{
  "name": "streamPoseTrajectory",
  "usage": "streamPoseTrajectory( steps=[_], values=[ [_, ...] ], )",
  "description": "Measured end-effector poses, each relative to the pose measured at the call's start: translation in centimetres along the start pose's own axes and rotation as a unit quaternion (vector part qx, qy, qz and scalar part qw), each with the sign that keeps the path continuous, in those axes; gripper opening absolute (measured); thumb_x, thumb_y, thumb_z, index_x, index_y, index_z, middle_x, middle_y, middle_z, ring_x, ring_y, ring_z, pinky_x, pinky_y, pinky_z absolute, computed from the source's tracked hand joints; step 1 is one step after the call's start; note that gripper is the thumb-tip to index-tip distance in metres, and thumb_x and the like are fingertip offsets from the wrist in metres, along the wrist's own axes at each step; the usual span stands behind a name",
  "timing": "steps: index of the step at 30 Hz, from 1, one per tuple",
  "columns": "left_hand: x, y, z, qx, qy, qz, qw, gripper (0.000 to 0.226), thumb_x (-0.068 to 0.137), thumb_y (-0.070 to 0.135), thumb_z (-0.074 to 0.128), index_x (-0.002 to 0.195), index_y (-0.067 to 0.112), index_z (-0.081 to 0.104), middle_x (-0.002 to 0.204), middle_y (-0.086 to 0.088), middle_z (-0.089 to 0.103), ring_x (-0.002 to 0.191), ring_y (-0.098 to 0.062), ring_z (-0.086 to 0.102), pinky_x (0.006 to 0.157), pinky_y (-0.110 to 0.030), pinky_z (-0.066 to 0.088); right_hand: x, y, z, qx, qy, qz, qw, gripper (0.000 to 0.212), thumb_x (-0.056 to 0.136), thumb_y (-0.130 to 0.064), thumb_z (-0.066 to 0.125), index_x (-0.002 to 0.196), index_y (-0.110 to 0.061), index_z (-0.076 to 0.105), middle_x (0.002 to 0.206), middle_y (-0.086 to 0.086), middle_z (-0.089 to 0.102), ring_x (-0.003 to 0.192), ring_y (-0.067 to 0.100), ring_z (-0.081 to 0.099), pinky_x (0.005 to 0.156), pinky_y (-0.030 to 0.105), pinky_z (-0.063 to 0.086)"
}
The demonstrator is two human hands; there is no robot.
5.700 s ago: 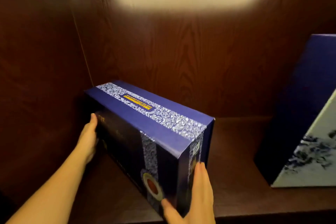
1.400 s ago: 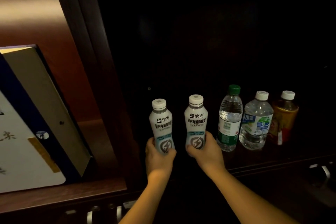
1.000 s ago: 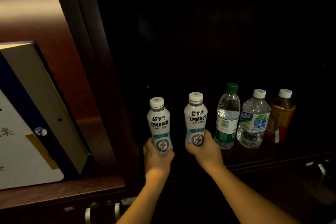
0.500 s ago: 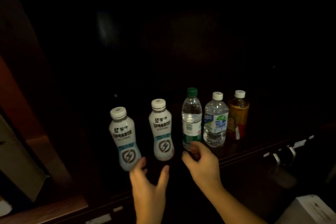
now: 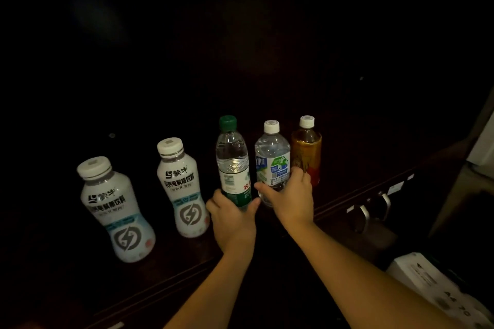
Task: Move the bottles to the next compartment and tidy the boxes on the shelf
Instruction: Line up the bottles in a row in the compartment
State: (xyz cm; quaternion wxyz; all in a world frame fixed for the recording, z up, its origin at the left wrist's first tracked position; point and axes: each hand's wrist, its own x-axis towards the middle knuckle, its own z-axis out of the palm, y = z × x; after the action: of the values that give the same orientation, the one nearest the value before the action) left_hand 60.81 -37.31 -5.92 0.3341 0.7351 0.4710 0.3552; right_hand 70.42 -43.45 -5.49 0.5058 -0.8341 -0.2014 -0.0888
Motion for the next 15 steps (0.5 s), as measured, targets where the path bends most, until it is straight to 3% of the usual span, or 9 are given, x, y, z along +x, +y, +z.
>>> streamPoseTrajectory(
  steps=[3, 6, 10, 12, 15],
  values=[
    [0.3, -0.2, 0.1, 0.002, 0.008, 0.014, 1.000, 0.083, 0.071, 0.039, 0.077, 0.135, 0.007, 0.034, 0.130, -0.014, 0.045, 0.112, -0.031, 0.053, 0.077, -0.038, 0.045, 0.4, 0.9, -0.2, 0.046, -0.021, -0.028, 0.998, 0.062, 0.064, -0.048, 0.082, 0.111, -0.020, 0.053, 0.100, -0.008, 0.053, 0.098, 0.011, 0.056, 0.077, 0.034, 0.053],
    [0.3, -0.7, -0.2, -0.056, -0.011, 0.012, 0.998, 0.075, 0.073, 0.027, 0.074, 0.135, 0.012, 0.035, 0.123, -0.008, 0.053, 0.104, -0.024, 0.057, 0.073, -0.032, 0.044, 1.0, 1.6, -1.1, 0.118, -0.095, -0.038, 0.988, 0.048, 0.068, -0.037, 0.078, 0.110, -0.033, 0.054, 0.094, -0.023, 0.057, 0.087, -0.010, 0.057, 0.079, 0.025, 0.052],
    [0.3, -0.6, -0.3, -0.092, -0.022, 0.008, 0.995, 0.082, 0.071, 0.027, 0.077, 0.138, 0.013, 0.032, 0.122, -0.007, 0.057, 0.102, -0.021, 0.058, 0.072, -0.029, 0.044, 1.4, 1.6, -0.8, 0.177, -0.150, -0.010, 0.973, 0.070, 0.067, -0.033, 0.079, 0.130, -0.026, 0.048, 0.114, -0.011, 0.064, 0.098, -0.002, 0.059, 0.086, 0.025, 0.051],
    [0.4, -0.3, -0.3, -0.086, -0.012, 0.013, 0.996, 0.079, 0.069, 0.029, 0.080, 0.133, 0.011, 0.036, 0.123, -0.008, 0.054, 0.103, -0.022, 0.058, 0.072, -0.028, 0.044, 1.2, 1.3, 0.0, 0.154, -0.135, -0.030, 0.978, 0.076, 0.063, -0.039, 0.084, 0.129, -0.025, 0.048, 0.118, -0.006, 0.058, 0.106, 0.003, 0.053, 0.090, 0.028, 0.049],
    [0.4, -0.2, -0.5, -0.034, -0.005, 0.035, 0.999, 0.077, 0.071, 0.030, 0.078, 0.132, 0.008, 0.037, 0.125, -0.013, 0.046, 0.102, -0.027, 0.056, 0.071, -0.029, 0.041, 1.1, 1.2, 0.6, 0.067, -0.084, -0.039, 0.993, 0.090, 0.060, -0.046, 0.085, 0.134, -0.018, 0.043, 0.122, -0.002, 0.047, 0.110, 0.006, 0.039, 0.084, 0.023, 0.040]
  ],
)
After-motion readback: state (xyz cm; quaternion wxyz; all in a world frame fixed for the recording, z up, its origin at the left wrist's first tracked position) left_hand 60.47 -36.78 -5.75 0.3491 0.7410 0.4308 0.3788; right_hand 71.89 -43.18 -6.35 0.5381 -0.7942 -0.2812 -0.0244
